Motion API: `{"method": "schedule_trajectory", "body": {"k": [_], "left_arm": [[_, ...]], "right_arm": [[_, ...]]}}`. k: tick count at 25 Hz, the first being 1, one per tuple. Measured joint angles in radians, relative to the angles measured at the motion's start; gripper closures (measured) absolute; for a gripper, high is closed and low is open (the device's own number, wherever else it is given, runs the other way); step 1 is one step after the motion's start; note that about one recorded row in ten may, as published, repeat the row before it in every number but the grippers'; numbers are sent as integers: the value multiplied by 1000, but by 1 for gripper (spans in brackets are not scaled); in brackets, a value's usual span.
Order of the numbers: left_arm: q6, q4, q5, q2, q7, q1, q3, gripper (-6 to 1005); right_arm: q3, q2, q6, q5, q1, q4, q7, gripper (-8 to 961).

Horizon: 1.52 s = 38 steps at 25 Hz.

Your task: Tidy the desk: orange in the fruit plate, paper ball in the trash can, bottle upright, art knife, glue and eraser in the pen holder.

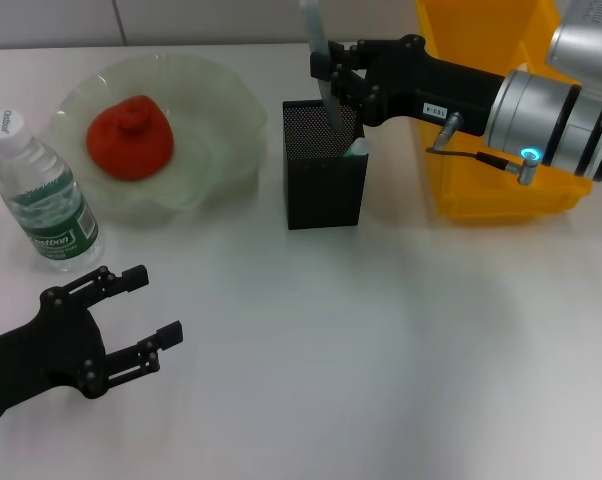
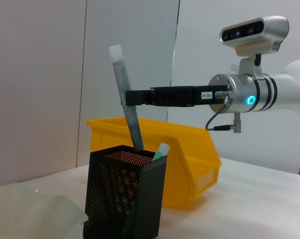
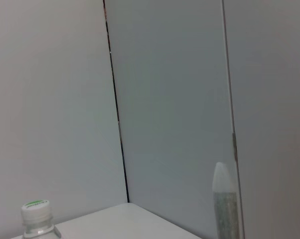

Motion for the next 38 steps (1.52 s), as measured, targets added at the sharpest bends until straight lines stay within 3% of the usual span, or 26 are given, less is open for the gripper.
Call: {"method": "schedule_trajectory", "body": {"k": [35, 38], "left_arm": [[1, 0, 0, -3, -6, -4, -3, 242], [1, 0, 0, -3, -6, -4, -3, 242]], "right_arm": [[0, 0, -1, -7, 2, 12, -46, 817], [0, 0, -4, -7, 1, 12, -45, 686]]}}
